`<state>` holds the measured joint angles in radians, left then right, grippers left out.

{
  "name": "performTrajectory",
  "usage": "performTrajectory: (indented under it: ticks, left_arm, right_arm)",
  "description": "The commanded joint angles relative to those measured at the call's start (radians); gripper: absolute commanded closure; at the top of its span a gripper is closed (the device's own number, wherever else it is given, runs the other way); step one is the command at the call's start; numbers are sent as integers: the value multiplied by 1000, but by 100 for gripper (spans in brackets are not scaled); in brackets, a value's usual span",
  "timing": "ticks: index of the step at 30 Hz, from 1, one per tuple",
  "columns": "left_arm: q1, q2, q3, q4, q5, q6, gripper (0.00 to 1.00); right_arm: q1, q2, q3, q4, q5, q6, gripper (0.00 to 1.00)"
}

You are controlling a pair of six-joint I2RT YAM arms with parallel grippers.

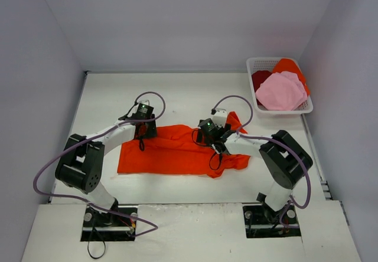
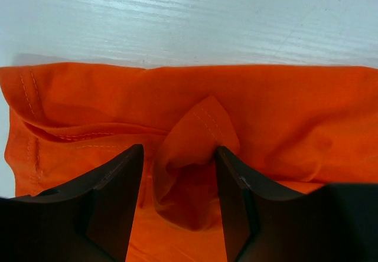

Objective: Fold and stack the t-shirts
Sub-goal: Fold the tshirt

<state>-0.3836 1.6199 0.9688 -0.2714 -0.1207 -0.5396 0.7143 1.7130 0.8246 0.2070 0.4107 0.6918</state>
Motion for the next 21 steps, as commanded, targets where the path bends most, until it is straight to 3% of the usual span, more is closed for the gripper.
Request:
performTrajectory:
  ticks: [1, 10, 13, 21]
  left_arm:
    - [2, -71, -8, 35, 13, -39, 54]
    - [2, -75, -22, 6, -8, -46, 81]
    - [2, -92, -16, -31, -59, -49, 100]
    - [2, -172, -18, -127, -158, -54, 100]
  right_arm:
    - [4, 8, -19, -38, -21, 32, 19]
    - [4, 7, -24, -40, -13, 29, 19]
    - [4, 11, -24, -41, -13, 32, 19]
    - [4, 23, -19, -41, -13, 35, 19]
